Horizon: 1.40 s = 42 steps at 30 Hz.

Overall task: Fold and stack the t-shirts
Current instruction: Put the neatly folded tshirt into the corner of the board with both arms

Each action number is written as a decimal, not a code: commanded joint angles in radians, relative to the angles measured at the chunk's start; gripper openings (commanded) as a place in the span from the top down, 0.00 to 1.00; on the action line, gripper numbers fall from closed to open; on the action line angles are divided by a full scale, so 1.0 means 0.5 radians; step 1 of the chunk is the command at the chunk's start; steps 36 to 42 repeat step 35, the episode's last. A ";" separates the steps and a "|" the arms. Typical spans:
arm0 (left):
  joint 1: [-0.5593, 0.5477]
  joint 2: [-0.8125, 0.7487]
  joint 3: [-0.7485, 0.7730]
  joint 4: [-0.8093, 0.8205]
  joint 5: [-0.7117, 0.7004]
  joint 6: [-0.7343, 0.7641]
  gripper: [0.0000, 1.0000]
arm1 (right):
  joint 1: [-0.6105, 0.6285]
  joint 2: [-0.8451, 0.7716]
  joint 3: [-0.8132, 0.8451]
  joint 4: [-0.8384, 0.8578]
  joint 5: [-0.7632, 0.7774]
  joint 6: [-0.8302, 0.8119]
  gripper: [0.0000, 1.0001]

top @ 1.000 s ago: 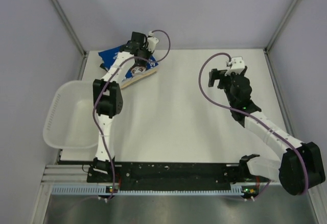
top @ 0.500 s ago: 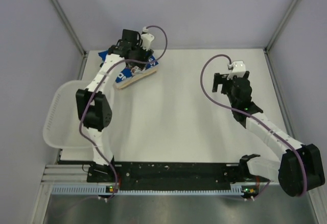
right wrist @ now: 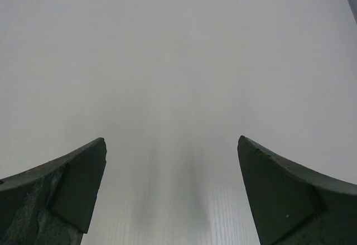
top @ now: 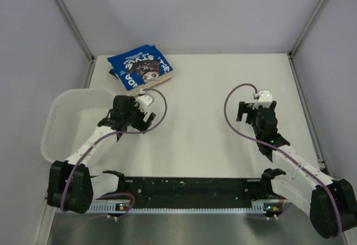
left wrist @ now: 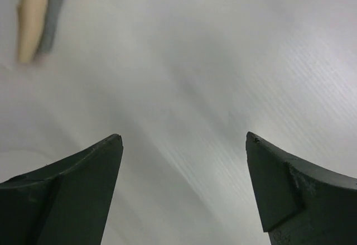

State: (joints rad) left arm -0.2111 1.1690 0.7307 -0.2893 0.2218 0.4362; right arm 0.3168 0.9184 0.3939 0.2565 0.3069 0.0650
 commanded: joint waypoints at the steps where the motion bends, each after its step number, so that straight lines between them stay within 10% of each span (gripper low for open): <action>1: 0.128 -0.175 -0.439 0.727 -0.035 -0.341 0.04 | -0.029 -0.060 -0.198 0.315 0.119 0.027 0.01; 6: 0.281 -0.197 -0.850 1.436 -0.103 -0.424 0.01 | -0.029 -0.079 -0.355 0.508 0.178 0.014 0.01; 42: 0.315 -0.249 -0.854 1.398 0.035 -0.434 0.01 | -0.032 -0.036 -0.496 0.745 0.239 -0.001 0.01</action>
